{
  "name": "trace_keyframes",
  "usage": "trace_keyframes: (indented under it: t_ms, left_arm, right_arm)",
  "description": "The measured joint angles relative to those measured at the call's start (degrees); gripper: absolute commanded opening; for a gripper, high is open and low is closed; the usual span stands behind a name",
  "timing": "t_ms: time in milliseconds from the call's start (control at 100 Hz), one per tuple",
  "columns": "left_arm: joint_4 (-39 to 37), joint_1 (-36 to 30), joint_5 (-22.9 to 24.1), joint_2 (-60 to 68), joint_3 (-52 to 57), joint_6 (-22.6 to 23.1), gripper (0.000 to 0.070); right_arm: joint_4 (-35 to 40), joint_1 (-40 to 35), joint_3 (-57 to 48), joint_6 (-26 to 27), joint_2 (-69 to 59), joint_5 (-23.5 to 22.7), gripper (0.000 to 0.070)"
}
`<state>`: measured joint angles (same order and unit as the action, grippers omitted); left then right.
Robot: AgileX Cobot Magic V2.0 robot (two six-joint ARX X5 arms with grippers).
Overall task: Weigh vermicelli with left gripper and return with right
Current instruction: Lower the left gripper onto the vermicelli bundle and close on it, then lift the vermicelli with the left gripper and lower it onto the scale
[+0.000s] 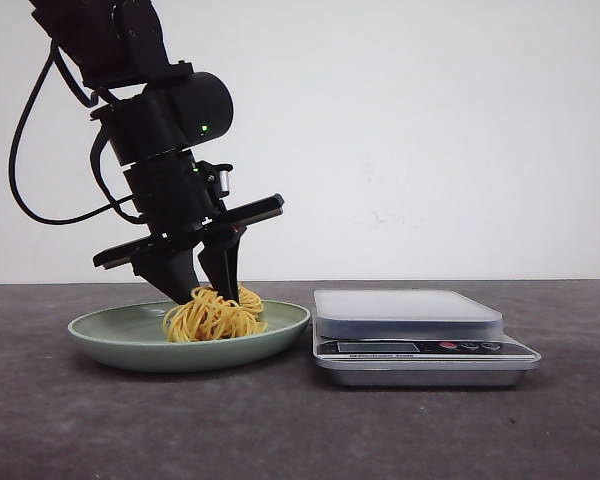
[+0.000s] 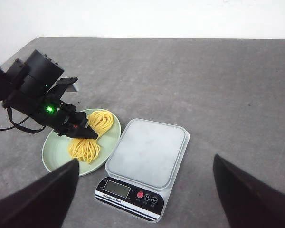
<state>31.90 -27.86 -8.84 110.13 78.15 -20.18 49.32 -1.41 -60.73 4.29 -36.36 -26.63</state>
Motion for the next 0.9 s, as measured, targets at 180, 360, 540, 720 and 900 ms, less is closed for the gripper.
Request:
trace_keyframes:
  t_ms: [180,360,540,720,900]
  left_arm:
    - [3.1,-0.3,-0.2,0.1,2.4,1.9,0.0002]
    - [8.4,-2.3,-0.3,-0.4,10.8,4.8,0.0003]
    - [14.8,-6.9,1.6,-2.2,22.6,8.0,0.0004]
    - [12.5,-11.4,2.5,-2.7,26.5,6.2,0.0005]
    - [12.0,-14.0,4.1,-2.6,26.4,0.8,0.0005]
  right_arm:
    - [0.2,0.0,0.0,0.0,0.0,0.0,0.0544]
    - [0.3,0.0,0.0,0.0,0.0,0.0,0.0544]
    - [0.4,0.0,0.0,0.0,0.0,0.0,0.0544]
    - [0.5,0.0,0.0,0.0,0.0,0.0,0.0545]
    - [0.7,0.0,0.0,0.0,0.0,0.0,0.0544]
